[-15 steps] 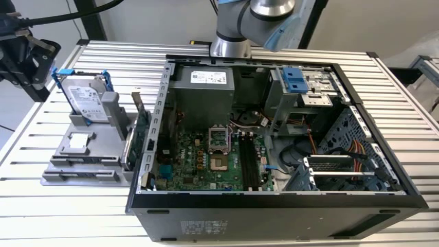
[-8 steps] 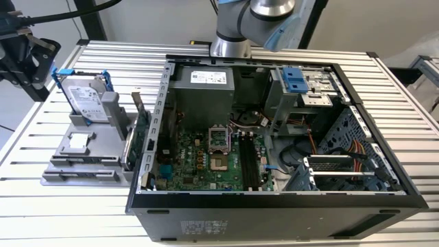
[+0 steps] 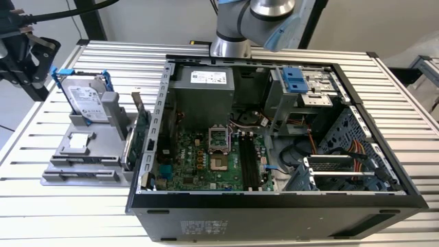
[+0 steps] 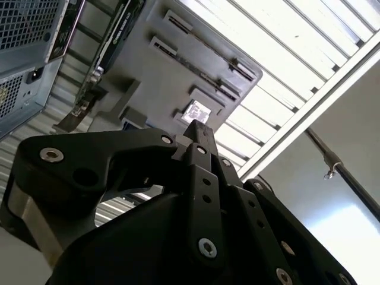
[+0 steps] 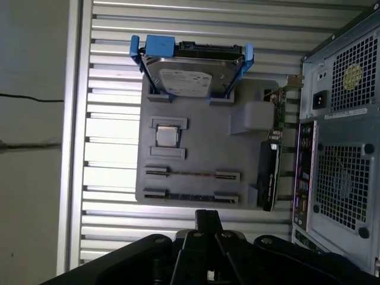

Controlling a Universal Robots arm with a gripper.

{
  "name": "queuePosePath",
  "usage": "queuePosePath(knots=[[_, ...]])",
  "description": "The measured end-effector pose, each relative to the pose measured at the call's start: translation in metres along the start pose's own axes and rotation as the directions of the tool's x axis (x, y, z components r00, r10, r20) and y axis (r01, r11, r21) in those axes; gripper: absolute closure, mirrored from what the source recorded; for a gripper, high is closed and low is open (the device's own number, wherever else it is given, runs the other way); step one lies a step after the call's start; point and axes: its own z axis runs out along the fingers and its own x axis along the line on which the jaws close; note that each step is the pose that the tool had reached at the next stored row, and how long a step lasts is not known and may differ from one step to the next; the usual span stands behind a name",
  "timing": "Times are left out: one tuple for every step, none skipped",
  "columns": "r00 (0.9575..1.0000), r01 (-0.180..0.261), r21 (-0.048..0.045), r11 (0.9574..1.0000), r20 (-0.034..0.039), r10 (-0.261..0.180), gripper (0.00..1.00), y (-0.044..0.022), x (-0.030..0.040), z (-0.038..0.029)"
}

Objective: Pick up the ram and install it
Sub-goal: 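Pick up the ram and move it above insertion slot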

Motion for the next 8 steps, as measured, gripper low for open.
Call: queuePosePath(knots=[[1.0000, 0.004, -0.0001, 1.0000, -0.0002, -0.004, 1.00, 0.0000, 0.0000, -0.0001], [1.0000, 0.007, -0.0001, 1.0000, -0.0005, -0.007, 1.00, 0.0000, 0.0000, -0.0002], [0.9999, 0.011, -0.0002, 0.9999, -0.0006, -0.011, 1.00, 0.0000, 0.0001, -0.0002], [0.9999, 0.014, -0.0003, 0.9999, -0.0009, -0.014, 1.00, 0.0000, 0.0001, -0.0003], [0.9998, 0.018, -0.0004, 0.9998, -0.0010, -0.018, 1.00, 0.0000, 0.0001, -0.0004], [0.9998, 0.021, -0.0004, 0.9998, -0.0012, -0.021, 1.00, 0.0000, 0.0001, -0.0005], [0.9997, 0.025, -0.0005, 0.9997, -0.0014, -0.025, 1.00, 0.0000, 0.0001, -0.0006], [0.9996, 0.028, -0.0006, 0.9996, -0.0016, -0.028, 1.00, 0.0000, 0.0001, -0.0006]])
